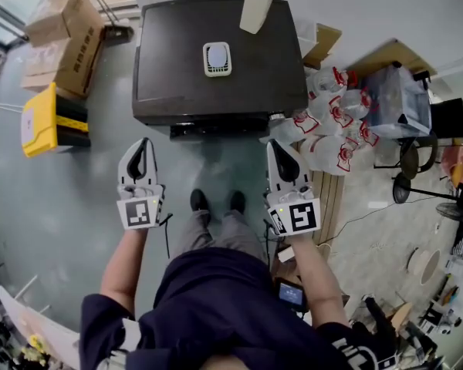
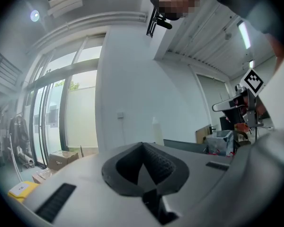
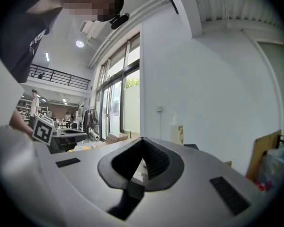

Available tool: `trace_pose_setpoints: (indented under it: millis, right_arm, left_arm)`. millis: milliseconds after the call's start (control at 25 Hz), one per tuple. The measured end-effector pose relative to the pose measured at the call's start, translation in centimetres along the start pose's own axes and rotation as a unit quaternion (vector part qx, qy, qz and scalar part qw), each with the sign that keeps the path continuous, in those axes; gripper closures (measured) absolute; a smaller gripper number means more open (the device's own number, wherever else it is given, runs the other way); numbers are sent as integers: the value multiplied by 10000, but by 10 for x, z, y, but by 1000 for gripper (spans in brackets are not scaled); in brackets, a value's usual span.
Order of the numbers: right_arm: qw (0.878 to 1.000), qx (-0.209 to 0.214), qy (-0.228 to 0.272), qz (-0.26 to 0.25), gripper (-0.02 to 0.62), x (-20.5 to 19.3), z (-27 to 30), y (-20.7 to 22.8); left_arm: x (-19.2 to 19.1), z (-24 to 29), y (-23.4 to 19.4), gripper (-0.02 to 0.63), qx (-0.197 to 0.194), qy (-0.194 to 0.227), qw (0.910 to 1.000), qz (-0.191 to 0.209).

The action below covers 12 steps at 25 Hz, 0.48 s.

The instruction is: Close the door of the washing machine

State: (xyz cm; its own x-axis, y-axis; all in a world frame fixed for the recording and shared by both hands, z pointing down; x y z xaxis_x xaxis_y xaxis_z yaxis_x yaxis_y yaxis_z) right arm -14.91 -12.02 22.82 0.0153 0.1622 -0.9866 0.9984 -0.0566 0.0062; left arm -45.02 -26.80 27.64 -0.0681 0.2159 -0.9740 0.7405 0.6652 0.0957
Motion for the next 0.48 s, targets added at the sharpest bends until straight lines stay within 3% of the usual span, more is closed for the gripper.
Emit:
trace_pose_setpoints:
  millis: [480]
  right_arm:
    - [9993, -213, 246, -194, 575, 31, -2, 11]
  left_arm:
    - [45, 4, -4, 583, 54, 285, 9996, 31]
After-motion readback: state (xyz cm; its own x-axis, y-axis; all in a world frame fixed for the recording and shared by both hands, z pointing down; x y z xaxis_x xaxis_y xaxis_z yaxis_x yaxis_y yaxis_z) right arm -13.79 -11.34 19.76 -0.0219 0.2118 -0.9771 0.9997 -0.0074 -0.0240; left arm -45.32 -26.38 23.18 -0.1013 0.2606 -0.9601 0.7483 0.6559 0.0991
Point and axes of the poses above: the fingertips, and each gripper's own axes: z forward along the fingers, y to its right, x out of its top, the point moved 9 cm from there along -z, backward along the fingers, and after that the axes turned 14 degrees about y, right-handed, at the moved point
